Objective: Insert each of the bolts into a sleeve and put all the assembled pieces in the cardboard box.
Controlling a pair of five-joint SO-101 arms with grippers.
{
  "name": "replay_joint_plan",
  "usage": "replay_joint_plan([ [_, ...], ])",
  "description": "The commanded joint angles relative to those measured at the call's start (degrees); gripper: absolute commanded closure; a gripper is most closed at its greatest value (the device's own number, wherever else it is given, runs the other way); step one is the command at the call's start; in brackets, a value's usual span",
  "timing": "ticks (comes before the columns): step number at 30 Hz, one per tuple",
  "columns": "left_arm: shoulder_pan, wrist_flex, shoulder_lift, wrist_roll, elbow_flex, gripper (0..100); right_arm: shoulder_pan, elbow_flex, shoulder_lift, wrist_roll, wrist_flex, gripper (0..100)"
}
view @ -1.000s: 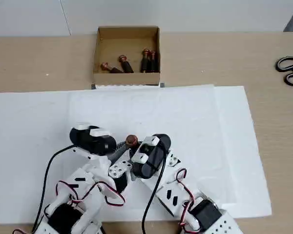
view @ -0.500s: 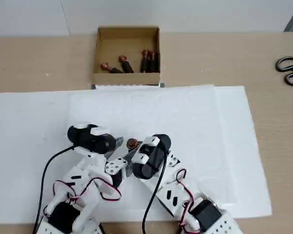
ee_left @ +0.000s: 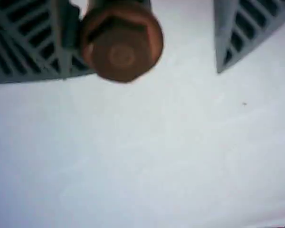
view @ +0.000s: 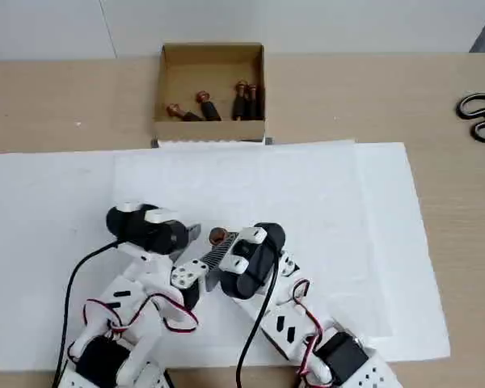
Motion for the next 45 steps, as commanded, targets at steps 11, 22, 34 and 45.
replay_joint_plan([
  [11, -9.41, -9.93, -0.62, 1.14, -7.60, 99, 4.79, -1.05, -0.92, 0.35, -1.71, 99.6],
  [22, -29.63, -5.89, -0.62, -6.33, -0.66, 99, 14.46, 1.49, -0.92, 0.09, -1.71, 99.6],
  [34, -32.88, -5.80, -0.62, -11.78, 12.70, 99, 28.26, -1.76, -0.66, -4.57, -2.15, 99.6],
  [45, -32.79, -5.71, -0.62, -10.64, 12.70, 99, 28.79, -10.11, -0.31, -4.04, -1.71, 99.6],
])
